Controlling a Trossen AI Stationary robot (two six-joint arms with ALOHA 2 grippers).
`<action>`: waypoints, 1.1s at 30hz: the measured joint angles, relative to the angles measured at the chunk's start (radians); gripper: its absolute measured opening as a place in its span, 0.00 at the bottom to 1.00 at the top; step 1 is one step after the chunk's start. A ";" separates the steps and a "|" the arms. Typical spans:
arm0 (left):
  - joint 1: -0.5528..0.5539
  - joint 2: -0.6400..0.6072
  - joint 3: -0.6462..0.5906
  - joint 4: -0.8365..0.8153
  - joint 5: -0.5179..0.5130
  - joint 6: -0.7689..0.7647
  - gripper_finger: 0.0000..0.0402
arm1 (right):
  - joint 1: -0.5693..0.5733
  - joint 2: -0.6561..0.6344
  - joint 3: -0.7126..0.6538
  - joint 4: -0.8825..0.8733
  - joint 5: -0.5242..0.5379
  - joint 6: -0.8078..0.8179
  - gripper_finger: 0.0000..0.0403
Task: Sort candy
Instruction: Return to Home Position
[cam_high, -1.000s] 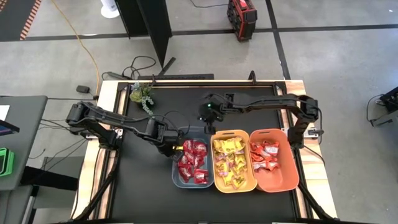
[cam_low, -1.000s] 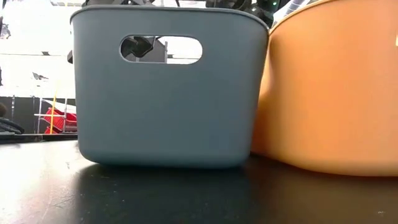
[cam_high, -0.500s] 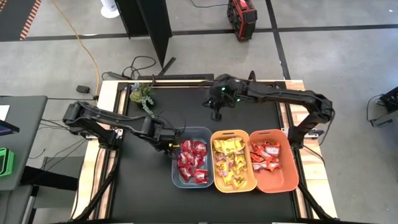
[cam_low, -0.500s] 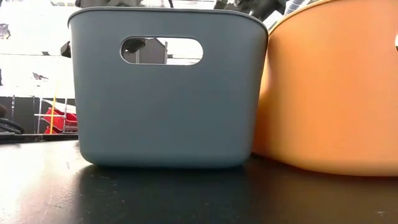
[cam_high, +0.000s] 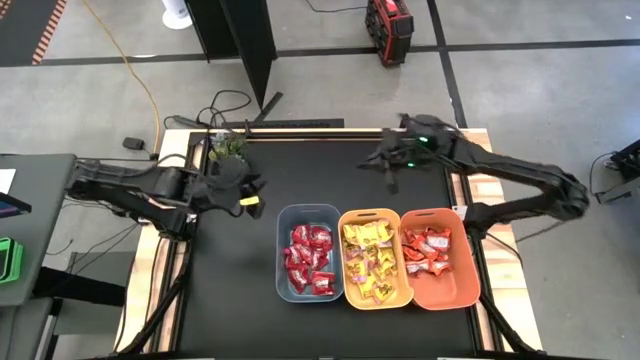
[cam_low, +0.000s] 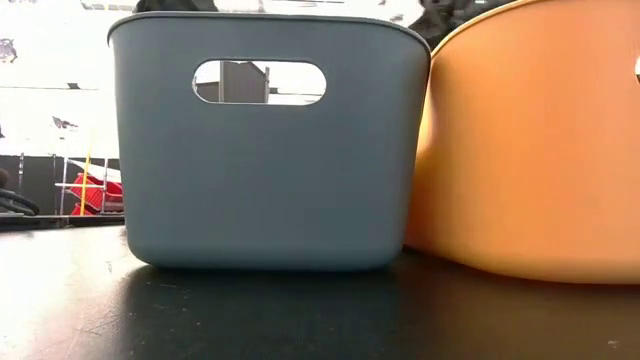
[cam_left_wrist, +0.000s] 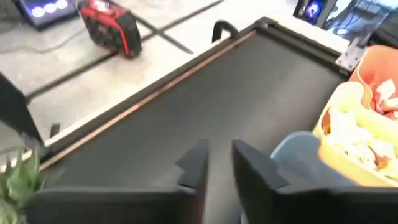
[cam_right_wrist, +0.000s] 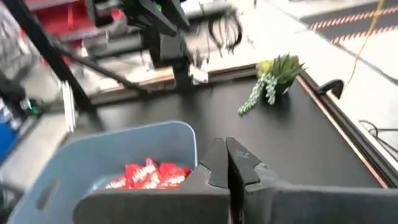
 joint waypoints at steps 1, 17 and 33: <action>0.008 -0.001 -0.006 0.025 0.000 0.022 0.14 | -0.011 -0.042 -0.036 0.021 -0.001 0.021 0.01; 0.236 0.002 -0.343 0.726 0.392 0.268 0.00 | -0.126 -0.504 -0.298 0.006 -0.001 0.094 0.00; 0.454 0.001 -0.562 1.173 0.773 0.542 0.00 | -0.132 -0.854 -0.533 0.013 0.000 -0.028 0.00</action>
